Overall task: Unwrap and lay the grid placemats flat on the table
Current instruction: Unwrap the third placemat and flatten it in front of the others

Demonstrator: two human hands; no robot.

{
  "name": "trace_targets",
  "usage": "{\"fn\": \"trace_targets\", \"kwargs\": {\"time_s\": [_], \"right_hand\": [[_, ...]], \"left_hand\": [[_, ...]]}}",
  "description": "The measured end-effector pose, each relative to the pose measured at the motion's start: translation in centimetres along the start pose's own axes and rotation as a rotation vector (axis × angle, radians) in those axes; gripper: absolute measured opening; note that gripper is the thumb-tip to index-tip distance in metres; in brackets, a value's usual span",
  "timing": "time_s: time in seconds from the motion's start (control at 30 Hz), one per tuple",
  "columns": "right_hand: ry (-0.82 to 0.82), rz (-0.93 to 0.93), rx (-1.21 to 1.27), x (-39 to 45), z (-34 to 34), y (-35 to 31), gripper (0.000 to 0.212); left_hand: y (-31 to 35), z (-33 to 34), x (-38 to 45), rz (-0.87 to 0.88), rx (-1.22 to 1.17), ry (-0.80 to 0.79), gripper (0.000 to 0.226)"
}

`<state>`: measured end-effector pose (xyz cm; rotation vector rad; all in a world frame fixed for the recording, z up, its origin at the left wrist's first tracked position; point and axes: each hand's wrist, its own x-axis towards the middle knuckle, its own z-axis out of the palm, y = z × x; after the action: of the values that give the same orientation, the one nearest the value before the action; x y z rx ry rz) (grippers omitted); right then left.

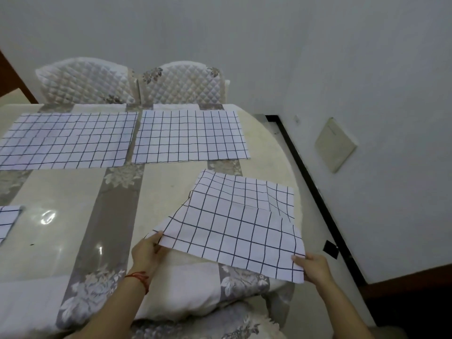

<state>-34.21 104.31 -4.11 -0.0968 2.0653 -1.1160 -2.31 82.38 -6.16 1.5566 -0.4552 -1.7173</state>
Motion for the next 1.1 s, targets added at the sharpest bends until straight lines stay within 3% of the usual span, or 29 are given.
{"fn": "trace_targets", "kwargs": {"time_s": [0.1,0.27,0.4,0.5,0.6,0.73,0.83,1.03,1.1], "right_hand": [[0.003,-0.039,-0.054,0.6,0.6,0.1,0.005],[-0.034,-0.110,-0.140,1.5,1.4,-0.1,0.022],[-0.001,-0.137,-0.224,2.7,0.7,-0.2,0.020],[0.007,-0.120,-0.271,3.0,-0.4,-0.2,0.014],[0.033,-0.111,-0.287,3.6,-1.2,0.0,0.017],[0.012,-0.111,-0.284,4.0,-1.3,0.0,0.008],[0.011,-0.111,-0.267,3.9,-0.9,-0.3,0.016],[-0.054,-0.118,-0.292,4.0,2.2,-1.7,0.022],[-0.097,-0.146,-0.320,4.1,3.8,-2.3,0.024]], "left_hand": [[0.0,-2.2,-0.6,-0.034,-0.107,-0.060,0.037],[1.4,-4.9,-0.3,-0.110,-0.303,-0.075,0.016],[2.5,-4.5,1.3,-0.103,-0.105,-0.068,0.039],[3.2,-3.4,2.4,-0.138,0.030,-0.105,0.045],[3.5,-1.6,3.4,-0.140,0.285,-0.182,0.042],[3.3,0.6,4.3,-0.052,0.561,-0.120,0.029],[4.3,1.0,4.7,-0.069,0.466,-0.149,0.005],[6.7,-3.7,3.2,0.165,0.275,0.017,0.012],[7.2,-5.2,1.7,0.240,0.312,0.126,0.026]]}}
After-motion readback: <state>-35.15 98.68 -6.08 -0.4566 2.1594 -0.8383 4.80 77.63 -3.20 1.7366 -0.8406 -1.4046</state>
